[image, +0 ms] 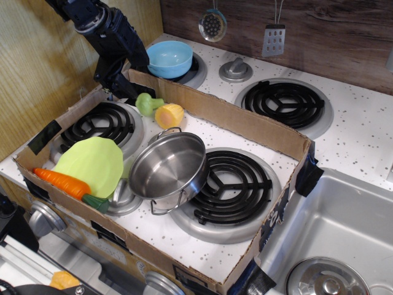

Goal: Take broccoli out of pan

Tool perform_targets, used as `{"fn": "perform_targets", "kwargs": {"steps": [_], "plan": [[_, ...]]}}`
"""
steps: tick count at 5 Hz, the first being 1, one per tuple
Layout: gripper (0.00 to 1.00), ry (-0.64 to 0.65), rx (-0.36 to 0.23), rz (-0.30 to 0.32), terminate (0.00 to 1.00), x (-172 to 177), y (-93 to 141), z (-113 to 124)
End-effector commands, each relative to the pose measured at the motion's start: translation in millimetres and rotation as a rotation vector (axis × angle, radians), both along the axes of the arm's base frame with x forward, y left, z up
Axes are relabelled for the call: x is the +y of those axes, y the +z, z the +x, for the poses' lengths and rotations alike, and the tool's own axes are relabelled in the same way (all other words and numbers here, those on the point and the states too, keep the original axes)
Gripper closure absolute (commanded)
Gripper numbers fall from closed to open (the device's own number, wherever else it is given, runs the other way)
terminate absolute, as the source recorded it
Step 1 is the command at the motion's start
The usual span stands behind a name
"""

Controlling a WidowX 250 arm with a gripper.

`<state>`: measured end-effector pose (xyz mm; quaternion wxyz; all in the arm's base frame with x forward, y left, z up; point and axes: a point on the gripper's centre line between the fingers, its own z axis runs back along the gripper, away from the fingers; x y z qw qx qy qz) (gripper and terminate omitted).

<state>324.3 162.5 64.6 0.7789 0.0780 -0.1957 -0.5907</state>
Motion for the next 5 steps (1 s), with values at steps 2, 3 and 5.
{"fn": "perform_targets", "kwargs": {"steps": [2,3,5], "plan": [[0.00,0.041,0.048,0.053,0.00,-19,55,5],[0.00,0.061,0.068,0.058,0.00,-31,66,-4],[0.00,0.061,0.068,0.058,0.00,-31,66,-4]]}}
